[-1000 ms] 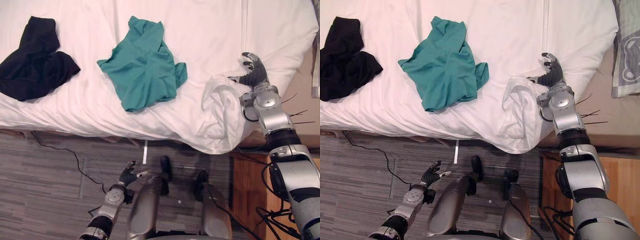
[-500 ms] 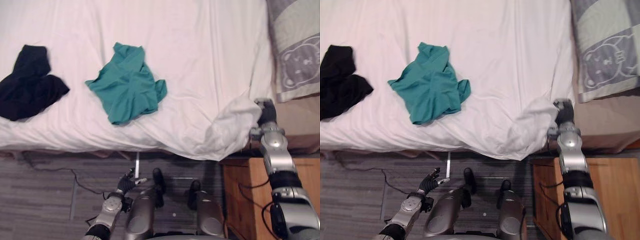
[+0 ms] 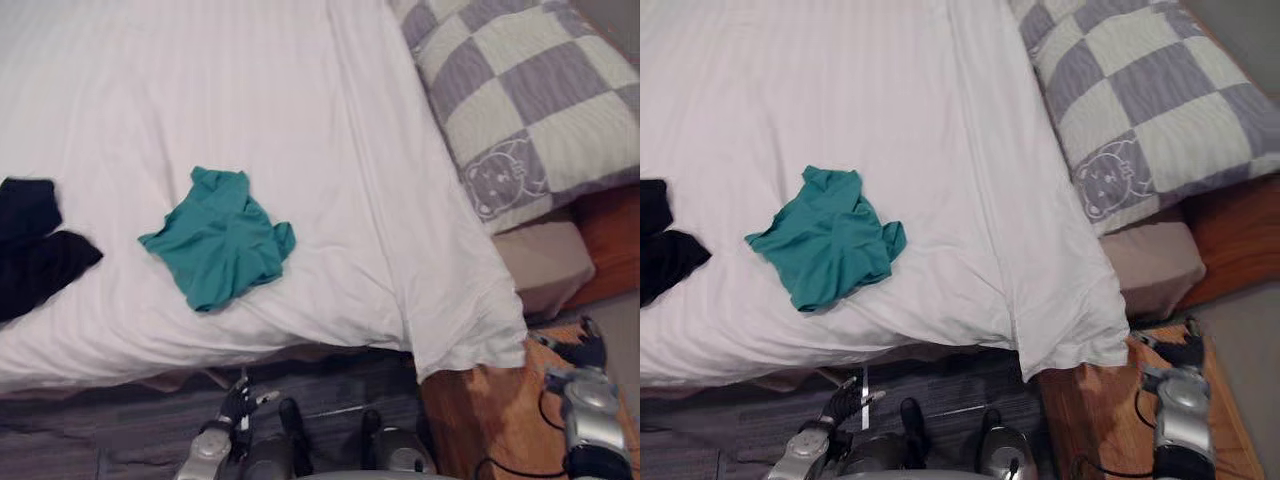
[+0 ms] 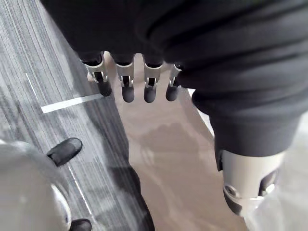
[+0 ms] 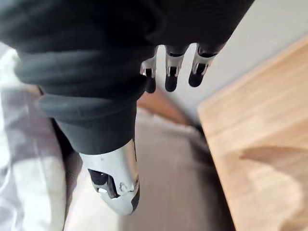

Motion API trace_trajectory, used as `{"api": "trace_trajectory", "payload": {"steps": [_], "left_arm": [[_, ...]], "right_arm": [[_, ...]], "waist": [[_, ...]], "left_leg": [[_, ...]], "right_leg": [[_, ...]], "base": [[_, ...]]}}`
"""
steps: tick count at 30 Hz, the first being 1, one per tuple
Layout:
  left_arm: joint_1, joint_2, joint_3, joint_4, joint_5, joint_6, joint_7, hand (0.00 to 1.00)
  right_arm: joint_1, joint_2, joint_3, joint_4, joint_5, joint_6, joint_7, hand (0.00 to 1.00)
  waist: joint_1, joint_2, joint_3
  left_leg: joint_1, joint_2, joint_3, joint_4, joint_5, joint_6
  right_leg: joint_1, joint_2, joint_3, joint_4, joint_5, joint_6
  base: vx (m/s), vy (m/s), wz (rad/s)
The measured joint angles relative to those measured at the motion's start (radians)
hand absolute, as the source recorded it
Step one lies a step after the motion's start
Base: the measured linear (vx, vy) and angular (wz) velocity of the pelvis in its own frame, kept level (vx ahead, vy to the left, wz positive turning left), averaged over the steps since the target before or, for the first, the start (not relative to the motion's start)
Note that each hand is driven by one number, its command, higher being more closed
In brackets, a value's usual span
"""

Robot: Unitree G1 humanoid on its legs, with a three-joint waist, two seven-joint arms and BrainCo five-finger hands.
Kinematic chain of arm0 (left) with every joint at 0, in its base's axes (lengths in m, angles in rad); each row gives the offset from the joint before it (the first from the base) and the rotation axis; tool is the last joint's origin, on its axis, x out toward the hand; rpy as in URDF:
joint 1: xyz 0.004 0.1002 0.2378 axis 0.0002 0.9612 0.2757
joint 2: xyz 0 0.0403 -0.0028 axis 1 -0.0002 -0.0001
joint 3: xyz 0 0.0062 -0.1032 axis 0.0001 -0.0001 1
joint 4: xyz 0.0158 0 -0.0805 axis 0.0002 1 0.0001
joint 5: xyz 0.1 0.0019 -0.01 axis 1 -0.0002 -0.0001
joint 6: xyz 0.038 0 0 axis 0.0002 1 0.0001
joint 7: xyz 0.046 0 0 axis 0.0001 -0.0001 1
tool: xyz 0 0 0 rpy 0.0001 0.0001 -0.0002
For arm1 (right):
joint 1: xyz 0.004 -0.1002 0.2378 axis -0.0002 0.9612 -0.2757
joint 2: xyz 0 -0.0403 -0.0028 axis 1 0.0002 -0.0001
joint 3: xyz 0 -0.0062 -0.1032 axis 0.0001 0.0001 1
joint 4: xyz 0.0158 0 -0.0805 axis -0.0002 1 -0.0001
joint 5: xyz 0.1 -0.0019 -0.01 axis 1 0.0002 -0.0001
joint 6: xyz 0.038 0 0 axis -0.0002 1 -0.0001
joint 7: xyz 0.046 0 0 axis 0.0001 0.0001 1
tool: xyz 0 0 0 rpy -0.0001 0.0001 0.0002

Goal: Tidy the bed and pick cloth on bed and put in laundry

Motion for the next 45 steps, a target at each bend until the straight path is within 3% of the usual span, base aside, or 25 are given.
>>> {"api": "trace_trajectory", "payload": {"steps": [5, 6, 10, 13, 16, 17, 20, 23, 25, 28, 30, 32, 35, 36, 37, 39, 42, 45], "left_arm": [[0.029, -0.003, 0.001, 0.004, 0.000, 0.001, -0.011, 0.00], [0.030, -0.002, 0.001, 0.005, 0.000, 0.001, -0.011, 0.00], [0.027, -0.002, 0.001, 0.007, 0.000, 0.002, -0.010, 0.00], [-0.011, -0.004, 0.000, 0.007, -0.001, 0.002, -0.010, 0.00], [-0.102, -0.015, -0.010, 0.006, -0.011, -0.003, -0.009, 0.00], [-0.129, -0.022, -0.011, 0.001, -0.014, -0.007, -0.005, 0.00], [-0.147, -0.033, -0.022, 0.004, -0.050, -0.029, 0.024, 0.00], [-0.159, -0.041, -0.018, 0.004, -0.092, -0.032, 0.039, 0.00], [-0.164, -0.048, -0.012, 0.004, -0.109, -0.035, 0.038, 0.00], [-0.176, -0.057, -0.010, 0.003, -0.115, -0.041, 0.032, 0.00], [-0.180, -0.069, -0.010, 0.001, -0.115, -0.049, 0.030, 0.00], [-0.172, -0.071, -0.017, 0.005, -0.114, -0.049, 0.030, 0.00], [-0.152, -0.068, -0.018, 0.009, -0.114, -0.074, 0.030, 0.00], [-0.149, -0.066, -0.018, 0.009, -0.114, -0.079, 0.032, 0.00], [-0.149, -0.067, -0.018, 0.009, -0.114, -0.079, 0.032, 0.00], [-0.150, -0.069, -0.018, 0.009, -0.114, -0.076, 0.036, 0.00], [-0.150, -0.070, -0.016, 0.017, -0.114, -0.063, 0.053, 0.00], [-0.147, -0.070, -0.016, 0.029, -0.114, -0.054, 0.074, 0.00]], "right_arm": [[0.021, -0.083, -0.024, -0.233, -0.017, 0.000, -0.026, 0.00], [-0.006, -0.091, -0.005, -0.275, -0.015, 0.000, -0.029, 1.00], [-0.168, -0.115, 0.138, -0.284, 0.011, -0.001, -0.026, 1.00], [-0.394, -0.144, 0.267, -0.240, 0.065, -0.002, -0.012, 1.00], [-0.670, -0.199, 0.333, -0.087, 0.115, 0.000, -0.039, 1.00], [-0.770, -0.202, 0.346, -0.012, 0.138, -0.002, -0.059, 1.00], [-0.821, -0.195, 0.394, 0.167, 0.174, -0.007, -0.101, 1.00], [-0.736, -0.154, 0.389, 0.196, 0.181, -0.007, -0.130, 1.00], [-0.621, -0.083, 0.365, 0.120, 0.181, -0.057, -0.153, 1.00], [-0.533, -0.027, 0.353, 0.063, 0.181, -0.089, -0.157, 1.00], [-0.439, 0.051, 0.352, 0.019, 0.181, -0.140, -0.158, 1.00], [-0.372, 0.100, 0.355, 0.015, 0.180, -0.162, -0.153, 1.00], [-0.204, 0.169, 0.366, 0.078, 0.181, -0.157, -0.131, 1.00], [-0.139, 0.194, 0.377, 0.151, 0.180, -0.132, -0.110, 0.00], [-0.120, 0.201, 0.382, 0.185, 0.179, -0.119, -0.098, 0.00], [-0.032, 0.244, 0.410, 0.357, 0.134, -0.043, -0.039, 0.00], [0.039, 0.273, 0.412, 0.454, 0.083, -0.021, 0.013, 0.00], [0.085, 0.272, 0.440, 0.529, 0.035, -0.016, 0.069, 0.00]], "waist": [[-0.004, -0.008, -0.032], [-0.003, -0.008, -0.032], [0.003, -0.001, -0.027], [0.028, 0.028, 0.021], [0.059, 0.095, 0.131], [0.074, 0.130, 0.174], [0.105, 0.156, 0.204], [0.107, 0.157, 0.220], [0.083, 0.155, 0.225], [0.070, 0.145, 0.226], [0.062, 0.126, 0.225], [0.059, 0.109, 0.225], [0.057, 0.084, 0.214], [0.055, 0.079, 0.206], [0.053, 0.078, 0.206], [0.041, 0.082, 0.201], [0.018, 0.082, 0.199], [0.013, 0.077, 0.155]], "left_leg": [[0.034, -0.013, 0.012, -0.076, 0.036, 0.008], [0.037, -0.016, 0.005, -0.094, 0.054, 0.014], [0.007, -0.019, -0.017, -0.097, 0.058, 0.022], [-0.078, -0.009, -0.035, -0.010, 0.042, 0.043], [-0.217, 0.014, -0.067, 0.181, -0.002, 0.071], [-0.276, 0.022, -0.077, 0.250, -0.020, 0.081], [-0.380, 0.011, -0.080, 0.372, -0.076, 0.088], [-0.420, -0.008, -0.054, 0.450, -0.123, 0.095], [-0.436, 0.004, -0.014, 0.522, -0.170, 0.097], [-0.430, 0.021, -0.006, 0.569, -0.202, 0.094], [-0.415, 0.034, -0.001, 0.568, -0.206, 0.091], [-0.377, 0.040, 0.002, 0.550, -0.205, 0.087], [-0.296, 0.039, 0.003, 0.467, -0.184, 0.055], [-0.276, 0.035, 0.003, 0.415, -0.160, 0.039], [-0.270, 0.033, 0.003, 0.393, -0.150, 0.036], [-0.243, 0.021, 0.002, 0.290, -0.093, 0.030], [-0.201, 0.022, 0.000, 0.232, -0.069, 0.024], [-0.162, 0.026, 0.001, 0.210, -0.069, 0.023]], "right_leg": [[0.000, 0.007, 0.023, -0.020, 0.015, -0.006], [-0.002, 0.008, 0.017, -0.022, 0.020, -0.006], [-0.003, 0.007, -0.006, -0.035, 0.028, -0.016], [-0.029, 0.011, -0.025, -0.041, 0.040, -0.025], [-0.109, 0.002, -0.052, 0.036, 0.041, -0.030], [-0.159, -0.007, -0.060, 0.098, 0.026, -0.031], [-0.292, -0.061, -0.049, 0.301, -0.058, -0.011], [-0.364, -0.115, -0.021, 0.438, -0.128, 0.002], [-0.392, -0.142, -0.004, 0.513, -0.175, 0.010], [-0.384, -0.142, 0.001, 0.541, -0.199, 0.007], [-0.368, -0.137, -0.001, 0.529, -0.199, 0.007], [-0.330, -0.126, -0.001, 0.503, -0.198, 0.005], [-0.250, -0.102, -0.008, 0.410, -0.177, -0.004], [-0.230, -0.089, -0.011, 0.359, -0.157, -0.007], [-0.224, -0.086, -0.015, 0.339, -0.148, -0.007], [-0.200, -0.069, -0.033, 0.246, -0.103, -0.008], [-0.153, -0.047, -0.036, 0.179, -0.069, -0.001], [-0.103, -0.036, -0.037, 0.130, -0.060, 0.000]], "base": [[-0.07, 0.036, -0.12], [-0.04, 0.030, 0.14], [-0.13, 0.039, 0.23], [-0.11, 0.028, 0.34], [-0.13, 0.061, 0.43], [-0.13, 0.077, 0.24], [-0.10, 0.051, 0.19], [-0.03, -0.005, 0.12], [0.01, -0.049, 0.03], [0.03, -0.073, -0.13], [0.05, -0.090, -0.12], [0.07, -0.103, -0.15], [0.09, -0.093, -0.14], [0.11, -0.086, -0.11], [0.11, -0.083, -0.05], [0.15, -0.088, 0.02], [0.13, -0.079, -0.08], [0.10, -0.064, -0.06]]}}
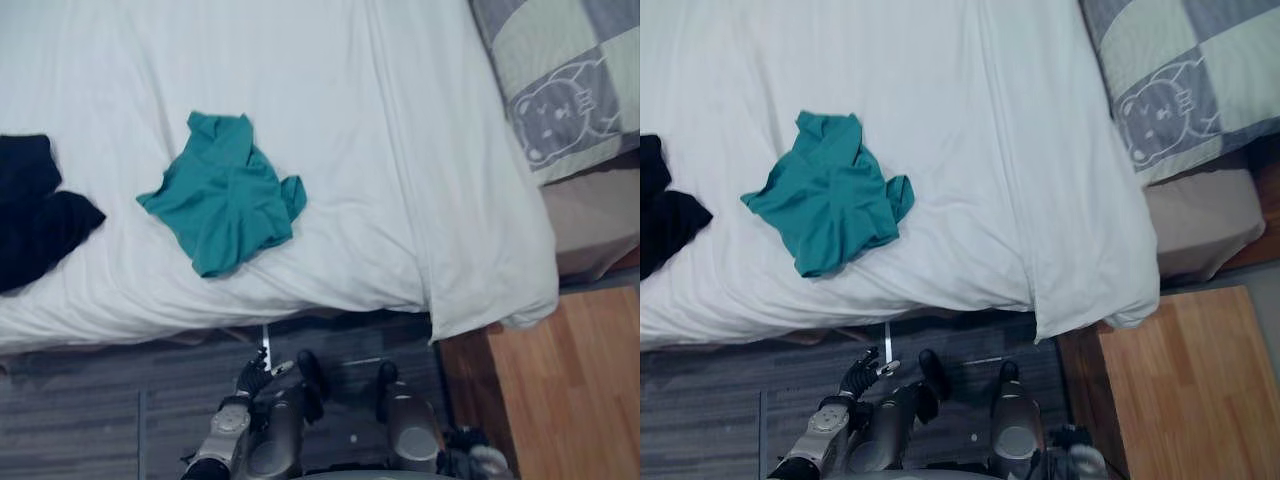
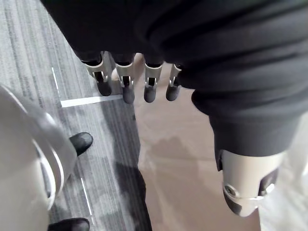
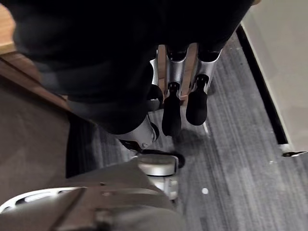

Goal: Tidy the bed and pick cloth on bed and put in laundry

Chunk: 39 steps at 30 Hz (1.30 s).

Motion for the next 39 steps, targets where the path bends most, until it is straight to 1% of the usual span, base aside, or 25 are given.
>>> {"api": "trace_trajectory", "payload": {"steps": [3, 4, 5, 7, 9, 10, 11, 12, 14, 15, 18, 19, 20, 22, 23, 25, 26, 27, 29, 31, 32, 33, 35, 36, 39], "left_arm": [[0.000, 0.001, 0.000, 0.008, 0.003, 0.013, 0.017, 0.00], [0.000, 0.000, 0.000, 0.013, 0.007, 0.019, 0.024, 0.00], [0.002, 0.000, 0.001, 0.033, 0.020, 0.030, 0.025, 0.00], [0.032, -0.002, 0.006, 0.054, 0.029, 0.042, 0.024, 0.00], [0.054, 0.001, 0.008, 0.063, 0.030, 0.050, 0.025, 0.00], [0.052, 0.007, 0.010, 0.074, 0.030, 0.050, 0.026, 0.00], [0.039, 0.000, 0.023, 0.075, 0.024, 0.048, 0.026, 0.00], [0.041, -0.001, 0.037, 0.080, 0.027, 0.040, 0.029, 0.00], [0.059, -0.016, 0.039, 0.101, 0.029, 0.031, 0.031, 0.00], [0.041, -0.016, 0.038, 0.129, 0.030, 0.032, 0.030, 0.00], [0.032, 0.004, 0.044, 0.123, 0.038, 0.060, 0.045, 0.00], [0.026, 0.014, 0.050, 0.123, 0.040, 0.085, 0.052, 0.00], [0.029, 0.025, 0.051, 0.122, 0.040, 0.099, 0.051, 0.00], [0.038, 0.051, 0.045, 0.127, 0.063, 0.120, 0.048, 0.00], [0.031, 0.054, 0.034, 0.128, 0.074, 0.131, 0.045, 0.00], [0.000, 0.033, -0.024, 0.129, 0.096, 0.135, 0.037, 0.00], [-0.009, 0.011, -0.047, 0.129, 0.110, 0.134, 0.023, 0.00], [-0.012, -0.019, -0.069, 0.130, 0.117, 0.129, 0.014, 0.00], [0.009, -0.042, -0.071, 0.130, 0.128, 0.119, 0.003, 0.00], [0.017, -0.036, -0.069, 0.127, 0.117, 0.098, 0.008, 0.00], [0.013, -0.035, -0.069, 0.127, 0.099, 0.090, 0.011, 0.00], [0.001, -0.037, -0.069, 0.126, 0.082, 0.073, 0.010, 0.00], [0.008, -0.039, -0.073, 0.127, 0.084, 0.053, -0.004, 0.00], [0.020, -0.043, -0.073, 0.127, 0.087, 0.047, -0.016, 0.00], [0.028, -0.032, -0.069, 0.128, 0.084, 0.046, -0.044, 0.00]], "right_arm": [[-0.004, -0.001, -0.003, 0.026, -0.029, -0.020, 0.051, 0.00], [-0.004, -0.001, -0.007, 0.030, -0.034, -0.025, 0.053, 0.00], [-0.005, 0.002, -0.014, 0.030, -0.032, -0.033, 0.052, 0.00], [-0.014, -0.013, -0.040, 0.019, -0.026, -0.036, 0.052, 0.00], [-0.016, -0.023, -0.051, 0.014, -0.011, -0.033, 0.048, 0.00], [-0.020, -0.023, -0.053, 0.027, -0.011, -0.030, 0.047, 0.00], [-0.034, -0.024, -0.079, 0.048, -0.011, -0.027, 0.041, 0.00], [-0.048, -0.039, -0.088, 0.061, -0.012, -0.015, 0.024, 0.00], [-0.050, -0.079, -0.086, 0.068, -0.022, -0.014, 0.028, 0.00], [-0.066, -0.081, -0.091, 0.077, -0.038, -0.013, 0.029, 0.00], [-0.073, -0.056, -0.109, 0.099, -0.047, -0.016, 0.026, 0.00], [-0.081, -0.048, -0.083, 0.100, -0.040, -0.019, 0.031, 0.00], [-0.088, -0.041, -0.059, 0.100, -0.042, -0.022, 0.035, 0.00], [-0.101, -0.015, -0.011, 0.096, -0.043, -0.037, 0.052, 0.00], [-0.097, 0.008, 0.011, 0.088, -0.047, -0.041, 0.062, 0.00], [-0.086, 0.018, 0.007, 0.089, -0.052, -0.045, 0.065, 0.00], [-0.080, 0.009, 0.007, 0.091, -0.052, -0.040, 0.070, 0.00], [-0.073, 0.002, 0.007, 0.091, -0.053, -0.038, 0.072, 0.00], [-0.072, -0.001, 0.014, 0.095, -0.056, -0.039, 0.079, 0.00], [-0.090, -0.001, 0.037, 0.100, -0.055, -0.042, 0.110, 0.00], [-0.095, -0.001, 0.037, 0.108, -0.056, -0.039, 0.121, 0.00], [-0.096, -0.008, 0.036, 0.122, -0.061, -0.029, 0.132, 0.00], [-0.094, -0.015, 0.028, 0.130, -0.057, -0.026, 0.136, 0.00], [-0.091, -0.022, 0.021, 0.129, -0.030, -0.025, 0.133, 0.00], [-0.116, -0.018, -0.021, 0.123, 0.069, -0.028, 0.130, 0.00]], "waist": [[-0.010, 0.001, -0.026], [-0.013, 0.001, -0.026], [-0.009, 0.004, -0.029], [-0.006, 0.022, -0.038], [0.001, 0.028, -0.054], [-0.013, -0.021, -0.066], [-0.003, -0.022, -0.065], [0.016, -0.006, -0.073], [0.001, 0.039, -0.093], [0.000, 0.026, -0.091], [0.022, -0.022, -0.095], [0.048, -0.032, -0.099], [0.052, -0.047, -0.108], [0.045, -0.066, -0.121], [0.035, -0.069, -0.124], [-0.013, -0.050, -0.134], [-0.020, -0.031, -0.139], [-0.017, -0.016, -0.148], [-0.008, -0.010, -0.151], [0.000, -0.017, -0.153], [0.007, -0.018, -0.152], [0.014, -0.010, -0.149], [0.019, 0.005, -0.153], [0.019, 0.016, -0.157], [0.011, 0.031, -0.169]], "left_leg": [[-0.006, 0.019, 0.051, 0.049, -0.005, -0.009], [-0.005, 0.029, 0.079, 0.073, -0.014, -0.022], [-0.004, 0.070, 0.149, 0.131, -0.065, -0.061], [0.001, 0.116, 0.199, 0.181, -0.086, -0.025], [0.015, 0.057, 0.190, 0.135, -0.065, 0.015], [-0.002, -0.014, 0.137, 0.136, -0.040, -0.016], [-0.034, 0.014, 0.116, 0.262, -0.105, 0.047], [-0.018, 0.115, 0.097, 0.332, -0.125, -0.023], [0.044, 0.231, 0.054, 0.243, -0.071, -0.112], [0.072, 0.205, 0.030, 0.214, -0.107, -0.146], [0.051, 0.207, 0.058, 0.282, -0.153, -0.116], [0.071, 0.222, 0.107, 0.277, -0.164, -0.107], [0.092, 0.224, 0.132, 0.256, -0.160, -0.106], [0.145, 0.217, 0.157, 0.194, -0.137, -0.114], [0.165, 0.205, 0.159, 0.130, -0.108, -0.115], [0.167, 0.152, 0.088, 0.007, -0.041, -0.107], [0.174, 0.128, 0.056, -0.047, -0.005, -0.100], [0.178, 0.106, 0.030, -0.094, 0.040, -0.096], [0.185, 0.104, 0.011, -0.094, 0.053, -0.098], [0.123, 0.126, 0.021, 0.043, 0.040, -0.081], [0.082, 0.146, 0.033, 0.133, 0.035, -0.073], [0.026, 0.213, 0.077, 0.307, 0.035, -0.071], [0.034, 0.252, 0.138, 0.361, 0.018, -0.047], [0.061, 0.247, 0.157, 0.338, 0.002, -0.038], [0.165, 0.113, 0.103, 0.049, 0.008, -0.057]], "right_leg": [[0.041, -0.015, -0.053, -0.005, 0.000, 0.000], [0.058, -0.020, -0.072, -0.003, 0.000, 0.000], [0.075, -0.029, -0.097, 0.017, 0.000, 0.000], [0.074, -0.038, -0.116, 0.079, -0.005, 0.008], [0.070, -0.065, -0.132, 0.096, -0.028, 0.025], [0.094, -0.145, -0.142, 0.052, -0.050, 0.038], [0.103, -0.185, -0.163, 0.045, -0.030, 0.042], [0.116, -0.183, -0.152, 0.024, 0.003, 0.067], [0.125, -0.171, -0.151, 0.021, 0.013, 0.102], [0.120, -0.212, -0.126, 0.033, 0.012, 0.121], [0.126, -0.228, -0.150, -0.006, 0.073, 0.100], [0.111, -0.237, -0.213, 0.011, 0.109, 0.030], [0.099, -0.239, -0.244, 0.025, 0.116, -0.001], [0.094, -0.193, -0.269, 0.043, 0.093, 0.029], [0.109, -0.121, -0.258, 0.033, 0.039, 0.052], [0.149, -0.011, -0.112, -0.084, 0.009, 0.034], [0.166, 0.018, -0.069, -0.128, 0.012, 0.022], [0.172, 0.028, -0.047, -0.141, 0.016, 0.008], [0.194, 0.021, -0.082, -0.128, 0.024, -0.001], [0.222, 0.011, -0.104, -0.136, 0.026, -0.004], [0.236, 0.010, -0.115, -0.144, 0.027, -0.005], [0.289, 0.013, -0.147, -0.170, 0.038, -0.011], [0.338, 0.012, -0.163, -0.172, 0.039, -0.009], [0.339, 0.012, -0.159, -0.165, 0.038, -0.006], [0.295, -0.035, -0.129, -0.157, 0.032, 0.020]], "base": [[0.04, -0.012, 0.31], [-0.04, 0.060, 0.46], [-0.07, 0.085, 0.31], [-0.07, 0.071, 0.10], [-0.07, 0.148, 0.43], [-0.05, 0.165, 0.89], [-0.06, 0.186, 0.68], [-0.06, 0.179, 0.11], [-0.04, 0.341, -0.01], [-0.02, 0.406, 0.02], [-0.04, 0.282, -0.22], [-0.07, 0.293, -0.71], [-0.06, 0.197, -0.97], [-0.11, 0.073, -0.62], [-0.15, 0.022, 0.09], [-0.04, -0.035, 0.96], [0.07, -0.047, 1.24], [0.09, -0.041, 0.87], [0.10, -0.039, 0.55], [0.09, -0.018, 0.47], [0.06, -0.013, 0.49], [0.06, -0.005, 0.41], [0.03, 0.055, 0.18], [0.00, 0.118, -0.08], [-0.01, 0.128, -0.10]]}}
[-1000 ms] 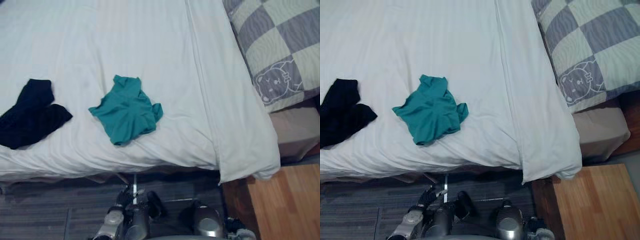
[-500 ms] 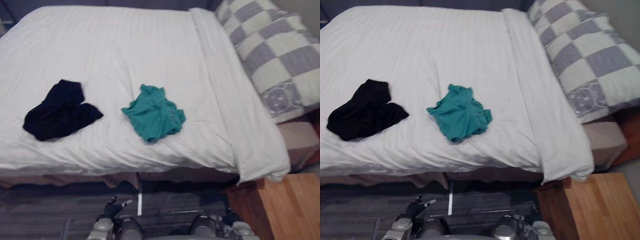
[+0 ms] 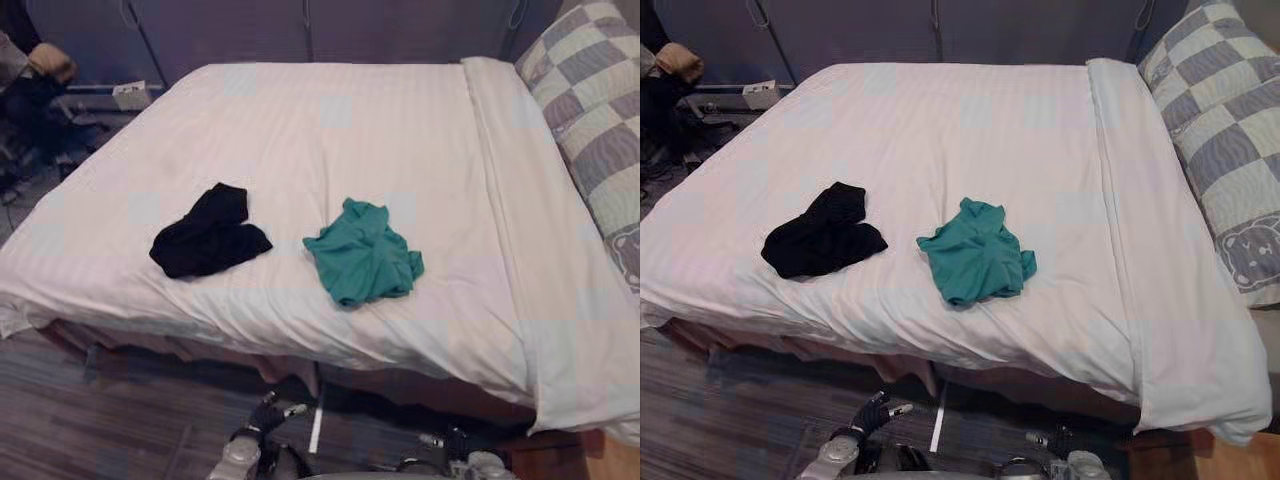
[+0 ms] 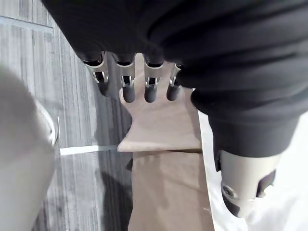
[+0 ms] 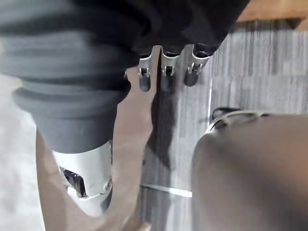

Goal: Tidy the bed and pick cloth on bed and put in laundry

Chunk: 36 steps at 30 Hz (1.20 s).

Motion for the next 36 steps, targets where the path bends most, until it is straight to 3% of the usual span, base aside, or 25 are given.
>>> {"api": "trace_trajectory", "payload": {"steps": [1, 2, 4, 6, 7, 8, 9, 10, 11, 12, 13, 14, 15, 17, 18, 19, 21, 23, 25, 28, 29, 32, 34, 36], "left_arm": [[-0.011, 0.004, 0.002, 0.008, 0.001, 0.002, -0.005, 0.00], [-0.009, 0.003, 0.002, 0.017, 0.001, 0.002, -0.012, 0.00], [0.009, 0.005, 0.001, 0.021, 0.004, -0.006, -0.021, 0.00], [0.008, 0.006, -0.002, 0.037, 0.001, -0.017, -0.020, 0.00], [0.007, 0.006, -0.004, 0.038, -0.001, -0.017, -0.018, 0.00], [0.007, 0.000, -0.019, 0.039, -0.008, -0.017, -0.011, 0.00], [0.001, 0.001, -0.034, 0.041, -0.009, -0.019, -0.001, 0.00], [-0.016, 0.017, -0.034, 0.042, -0.012, -0.019, 0.003, 0.00], [-0.019, 0.022, -0.023, 0.043, -0.019, -0.010, 0.015, 0.00], [-0.006, 0.028, 0.008, 0.038, -0.020, -0.001, 0.027, 0.00], [-0.003, 0.038, 0.013, 0.036, -0.020, 0.005, 0.030, 0.00], [-0.007, 0.061, 0.004, 0.034, -0.021, 0.011, 0.026, 0.00], [-0.020, 0.077, -0.003, 0.034, -0.024, 0.016, 0.021, 0.00], [-0.040, 0.074, -0.009, 0.034, -0.028, 0.028, 0.020, 0.00], [-0.061, 0.051, -0.013, 0.033, -0.026, 0.053, 0.016, 0.00], [-0.069, 0.037, -0.015, 0.029, -0.019, 0.060, 0.014, 0.00], [-0.060, 0.022, -0.037, 0.022, 0.012, 0.076, 0.014, 0.00], [-0.048, 0.025, -0.043, 0.024, 0.043, 0.083, 0.015, 0.00], [-0.041, 0.021, -0.042, 0.026, 0.050, 0.082, 0.018, 0.00], [-0.011, 0.011, -0.041, 0.025, 0.061, 0.042, 0.000, 0.00], [-0.010, 0.007, -0.041, 0.021, 0.061, 0.015, -0.001, 0.00], [-0.006, -0.006, -0.031, -0.002, 0.060, 0.002, 0.002, 0.00], [0.007, -0.007, -0.030, -0.001, 0.061, 0.002, 0.001, 0.00], [0.012, -0.017, -0.030, 0.001, 0.062, 0.000, 0.007, 0.00]], "right_arm": [[-0.009, 0.019, -0.025, 0.005, -0.001, 0.005, 0.001, 0.00], [-0.015, 0.023, -0.033, 0.007, -0.003, 0.014, 0.002, 0.00], [-0.012, 0.009, -0.026, 0.012, -0.005, 0.025, 0.010, 0.00], [-0.029, -0.002, -0.018, 0.022, -0.005, 0.040, 0.011, 0.00], [-0.037, -0.006, -0.018, 0.032, -0.005, 0.043, 0.012, 0.00], [-0.041, -0.022, -0.017, 0.049, -0.009, 0.046, 0.012, 0.00], [-0.036, -0.024, -0.021, 0.051, -0.033, 0.050, 0.011, 0.00], [-0.031, -0.013, -0.021, 0.052, -0.045, 0.053, 0.011, 0.00], [-0.023, -0.002, -0.018, 0.054, -0.074, 0.053, 0.036, 0.00], [-0.033, -0.015, 0.012, 0.056, -0.118, 0.049, 0.061, 0.00], [-0.037, -0.017, 0.030, 0.055, -0.134, 0.040, 0.072, 0.00], [-0.038, -0.015, 0.058, 0.053, -0.161, 0.017, 0.085, 0.00], [-0.038, -0.014, 0.083, 0.050, -0.163, 0.000, 0.097, 0.00], [-0.040, -0.015, 0.114, 0.039, -0.159, -0.011, 0.100, 0.00], [-0.038, -0.021, 0.131, 0.017, -0.157, -0.029, 0.099, 0.00], [-0.036, -0.021, 0.137, 0.013, -0.158, -0.043, 0.100, 0.00], [-0.036, -0.026, 0.139, 0.007, -0.146, -0.082, 0.098, 0.00], [-0.030, -0.013, 0.149, -0.008, -0.105, -0.122, 0.100, 0.00], [-0.031, -0.001, 0.177, -0.015, -0.079, -0.141, 0.105, 0.00], [-0.044, 0.032, 0.188, -0.012, -0.080, -0.143, 0.115, 0.00], [-0.049, 0.036, 0.188, 0.005, -0.078, -0.136, 0.104, 0.00], [-0.052, 0.025, 0.184, 0.012, -0.044, -0.106, 0.067, 0.00], [-0.050, 0.032, 0.178, 0.012, -0.028, -0.098, 0.050, 0.00], [-0.041, 0.018, 0.158, 0.013, 0.000, -0.097, 0.038, 0.00]], "waist": [[-0.004, -0.023, 0.015], [0.000, -0.032, 0.020], [-0.002, -0.021, 0.015], [-0.002, -0.006, 0.015], [-0.002, -0.005, 0.015], [-0.003, 0.003, 0.011], [-0.005, -0.002, 0.012], [-0.001, -0.033, 0.019], [0.014, -0.054, 0.018], [0.043, -0.050, 0.016], [0.054, -0.051, 0.016], [0.055, -0.052, 0.015], [0.046, -0.052, 0.014], [0.030, -0.049, 0.016], [-0.007, -0.037, 0.024], [-0.015, -0.027, 0.029], [-0.007, -0.017, 0.030], [-0.004, -0.031, 0.022], [0.006, -0.044, 0.014], [0.005, -0.033, 0.010], [0.011, -0.021, 0.010], [0.038, 0.005, 0.012], [0.037, 0.013, 0.003], [0.029, 0.033, -0.011]], "left_leg": [[-0.015, -0.011, -0.040, 0.023, -0.005, -0.014], [-0.026, 0.005, -0.065, 0.065, -0.027, -0.001], [-0.027, 0.146, -0.191, 0.131, -0.045, -0.027], [-0.025, 0.241, -0.306, 0.121, -0.043, -0.031], [-0.020, 0.257, -0.335, 0.116, -0.039, -0.037], [0.008, 0.269, -0.337, 0.099, -0.036, -0.151], [0.012, 0.256, -0.304, 0.144, -0.124, -0.234], [0.007, 0.215, -0.272, 0.197, -0.156, -0.204], [0.013, 0.196, -0.181, 0.231, -0.206, -0.187], [0.038, 0.197, -0.098, 0.223, -0.221, -0.165], [0.044, 0.190, -0.075, 0.212, -0.213, -0.166], [0.045, 0.180, -0.048, 0.166, -0.192, -0.151], [0.045, 0.165, -0.043, 0.101, -0.156, -0.132], [0.040, 0.113, -0.052, -0.020, -0.082, -0.101], [0.034, 0.058, -0.098, -0.124, -0.007, -0.068], [0.039, 0.023, -0.126, -0.170, 0.024, -0.061], [0.058, 0.003, -0.159, -0.214, 0.042, -0.055], [0.061, -0.002, -0.193, -0.215, 0.048, -0.053], [0.056, -0.012, -0.220, -0.206, 0.050, -0.052], [0.004, -0.024, -0.223, -0.090, 0.052, -0.047], [-0.049, -0.019, -0.222, 0.018, 0.049, -0.043], [-0.112, 0.024, -0.224, 0.195, 0.048, -0.043], [-0.060, 0.020, -0.229, 0.104, 0.029, -0.033], [0.034, 0.008, -0.246, -0.101, 0.030, -0.035]], "right_leg": [[-0.005, -0.029, 0.005, 0.000, 0.006, 0.007], [-0.003, -0.040, 0.019, 0.009, 0.006, 0.009], [-0.017, -0.040, 0.092, 0.035, 0.000, 0.034], [-0.076, -0.033, 0.166, 0.105, -0.024, 0.072], [-0.097, -0.036, 0.191, 0.131, -0.034, 0.087], [-0.152, -0.055, 0.249, 0.182, -0.054, 0.119], [-0.180, -0.087, 0.272, 0.204, -0.055, 0.128], [-0.180, -0.132, 0.288, 0.198, -0.042, 0.112], [-0.225, -0.189, 0.242, 0.174, 0.074, 0.010], [-0.267, -0.210, 0.125, 0.185, 0.137, -0.084], [-0.288, -0.205, 0.046, 0.216, 0.133, -0.075], [-0.294, -0.141, -0.035, 0.232, 0.103, -0.023], [-0.284, -0.043, -0.042, 0.226, 0.064, 0.024], [-0.257, 0.088, -0.010, 0.148, -0.012, -0.006], [-0.189, 0.168, 0.114, -0.007, 0.029, -0.049], [-0.162, 0.171, 0.143, -0.059, 0.066, -0.076], [-0.158, 0.169, 0.194, -0.036, 0.062, -0.079], [-0.155, 0.167, 0.237, 0.006, 0.032, -0.079], [-0.135, 0.153, 0.212, 0.013, -0.004, -0.075], [-0.116, 0.121, 0.157, 0.042, -0.046, -0.075], [-0.100, 0.112, 0.146, 0.039, -0.056, -0.079], [-0.068, 0.117, 0.168, 0.036, -0.049, -0.079], [-0.073, 0.125, 0.204, 0.039, -0.042, -0.084], [-0.114, 0.160, 0.241, 0.044, -0.029, -0.086]], "base": [[-0.05, 0.023, -0.09], [-0.06, -0.047, -0.23], [-0.06, 0.063, -0.56], [-0.08, 0.309, -0.72], [-0.11, 0.489, -0.90], [-0.11, 0.589, -0.86], [-0.10, 0.621, -0.83], [-0.13, 0.753, -1.01], [-0.16, 0.715, -1.54], [-0.17, 0.689, -1.75], [-0.14, 0.526, -1.44], [-0.09, 0.399, -0.69], [-0.06, 0.344, -0.23], [-0.01, 0.201, 0.62], [-0.02, 0.186, 1.24], [0.00, 0.155, 1.17], [0.04, 0.118, 0.60], [0.04, 0.033, 0.64], [-0.02, -0.053, 0.59], [-0.06, -0.043, 0.65], [-0.07, -0.043, 0.44], [-0.04, -0.024, -0.09], [0.04, 0.016, -0.58], [0.05, 0.001, -0.50]]}}
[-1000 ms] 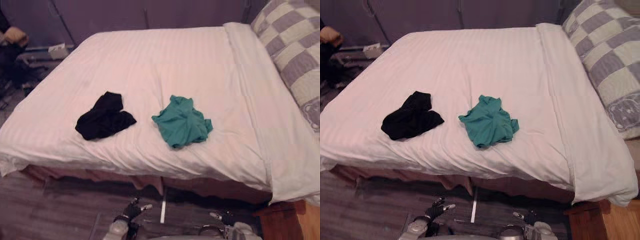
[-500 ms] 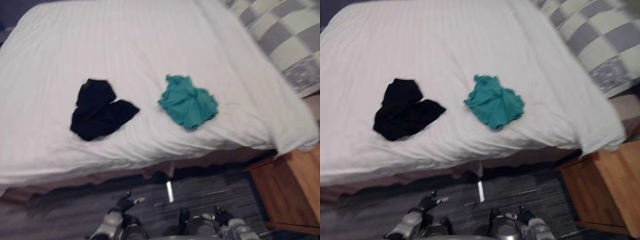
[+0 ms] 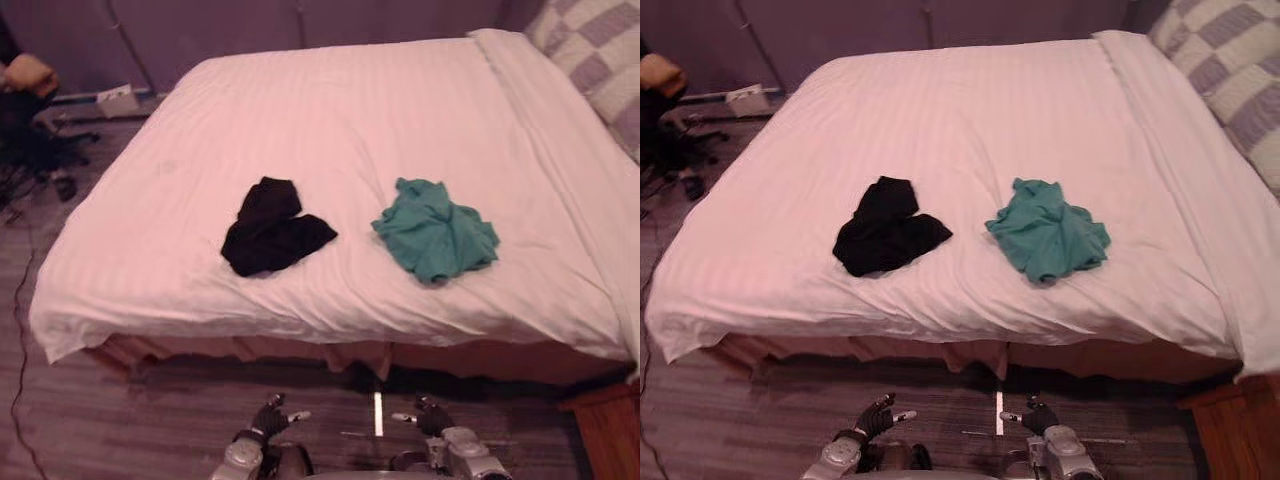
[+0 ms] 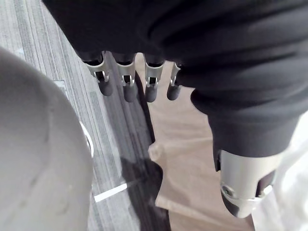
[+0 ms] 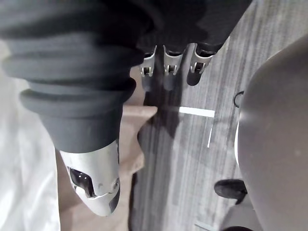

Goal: Tidy the bed and pick cloth on bed and put in laundry

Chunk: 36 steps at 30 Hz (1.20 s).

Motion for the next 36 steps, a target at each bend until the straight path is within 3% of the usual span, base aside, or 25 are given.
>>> {"api": "trace_trajectory", "payload": {"steps": [1, 6, 9, 11, 14, 16, 18, 19, 22, 25, 26, 30, 34, 36], "left_arm": [[-0.004, -0.003, 0.000, 0.000, 0.000, 0.001, 0.004, 0.00], [-0.024, -0.005, 0.001, 0.025, 0.039, 0.048, 0.039, 0.00], [-0.012, 0.003, 0.066, 0.038, 0.037, 0.094, 0.081, 0.00], [0.001, 0.013, 0.115, 0.037, 0.028, 0.098, 0.115, 0.00], [0.030, 0.040, 0.206, 0.037, 0.025, 0.101, 0.171, 0.00], [0.051, 0.068, 0.326, 0.035, -0.003, 0.099, 0.212, 0.00], [0.061, 0.169, 0.487, 0.026, -0.054, 0.083, 0.237, 0.00], [0.063, 0.197, 0.516, 0.023, -0.069, 0.076, 0.239, 0.00], [0.063, 0.349, 0.669, -0.038, -0.159, -0.027, 0.286, 0.00], [0.061, 0.423, 0.707, -0.184, -0.166, -0.101, 0.348, 0.00], [0.059, 0.431, 0.706, -0.223, -0.164, -0.105, 0.354, 0.00], [-0.004, 0.457, 0.687, -0.555, -0.084, -0.077, 0.392, 0.00], [-0.060, 0.473, 0.615, -0.732, -0.009, -0.054, 0.381, 0.00], [-0.112, 0.474, 0.562, -0.790, -0.002, -0.033, 0.343, 0.00]], "right_arm": [[0.003, 0.000, -0.027, 0.001, 0.015, 0.006, -0.014, 0.00], [0.038, 0.010, -0.111, -0.002, 0.143, 0.026, -0.076, 0.00], [0.046, 0.009, -0.162, -0.007, 0.150, 0.024, -0.073, 0.00], [0.057, 0.012, -0.198, -0.007, 0.141, 0.017, -0.070, 0.00], [0.091, 0.002, -0.269, -0.010, 0.148, 0.000, -0.076, 0.00], [0.126, -0.008, -0.362, -0.033, 0.157, -0.019, -0.111, 0.00], [0.162, -0.073, -0.478, -0.073, 0.155, -0.023, -0.149, 0.00], [0.163, -0.093, -0.508, -0.079, 0.154, -0.024, -0.158, 0.00], [0.139, -0.251, -0.636, -0.100, 0.087, -0.088, -0.230, 0.00], [0.105, -0.354, -0.629, -0.214, -0.031, -0.130, -0.307, 0.00], [0.102, -0.368, -0.611, -0.247, -0.050, -0.131, -0.319, 0.00], [0.026, -0.445, -0.476, -0.469, -0.187, -0.092, -0.381, 0.00], [-0.060, -0.487, -0.383, -0.521, -0.280, -0.056, -0.381, 0.00], [-0.116, -0.498, -0.325, -0.524, -0.300, -0.042, -0.379, 0.00]], "waist": [[0.001, 0.006, -0.004], [0.003, -0.031, -0.007], [0.003, -0.029, -0.006], [0.004, -0.030, -0.006], [0.003, -0.025, -0.016], [0.002, -0.018, -0.024], [0.001, -0.015, -0.028], [0.001, -0.015, -0.029], [0.003, -0.015, -0.038], [0.002, -0.011, -0.040], [0.002, -0.012, -0.040], [0.000, -0.011, -0.043], [-0.002, -0.008, -0.046], [-0.003, -0.007, -0.047]], "left_leg": [[0.012, 0.003, 0.012, -0.047, 0.006, -0.009], [0.038, -0.004, 0.027, -0.049, 0.007, -0.012], [0.072, -0.001, 0.095, -0.074, 0.003, -0.019], [0.096, 0.001, 0.119, -0.085, 0.006, -0.023], [0.114, 0.018, 0.134, -0.098, 0.011, -0.032], [0.116, 0.020, 0.135, -0.115, 0.014, -0.037], [0.112, 0.022, 0.137, -0.126, 0.015, -0.039], [0.112, 0.022, 0.138, -0.129, 0.015, -0.039], [0.115, 0.023, 0.160, -0.148, 0.017, -0.041], [0.113, 0.018, 0.169, -0.154, 0.019, -0.043], [0.112, 0.018, 0.171, -0.155, 0.019, -0.043], [0.094, 0.009, 0.168, -0.157, 0.023, -0.047], [0.088, 0.002, 0.160, -0.156, 0.027, -0.042], [0.074, -0.003, 0.157, -0.156, 0.033, -0.033]], "right_leg": [[-0.022, 0.007, 0.008, 0.012, 0.000, 0.000], [-0.023, -0.005, 0.027, 0.041, -0.007, 0.009], [-0.060, -0.045, -0.041, 0.098, -0.031, 0.019], [-0.052, -0.082, -0.119, 0.106, -0.027, 0.029], [-0.031, -0.053, -0.103, 0.054, 0.006, 0.034], [-0.022, -0.036, -0.099, 0.013, 0.024, 0.036], [-0.020, -0.028, -0.095, -0.018, 0.041, 0.038], [-0.018, -0.026, -0.094, -0.025, 0.046, 0.038], [-0.014, -0.024, -0.078, -0.072, 0.080, 0.033], [-0.007, -0.025, -0.074, -0.110, 0.103, 0.037], [-0.007, -0.024, -0.073, -0.111, 0.107, 0.036], [-0.007, -0.023, -0.079, -0.150, 0.130, 0.040], [0.022, -0.022, -0.080, -0.221, 0.167, 0.039], [0.027, -0.022, -0.081, -0.247, 0.184, 0.039]], "base": [[0.00, 0.002, -0.23], [-0.02, 0.001, -0.12], [-0.06, -0.028, -0.33], [-0.06, -0.026, -0.34], [-0.02, -0.030, -0.25], [0.01, -0.015, -0.15], [0.02, -0.011, -0.08], [0.02, -0.004, -0.07], [0.06, 0.014, -0.14], [0.06, 0.026, -0.09], [0.05, 0.014, -0.07], [0.03, 0.005, 0.00], [0.04, -0.001, 0.02], [0.00, 0.000, 0.00]]}}
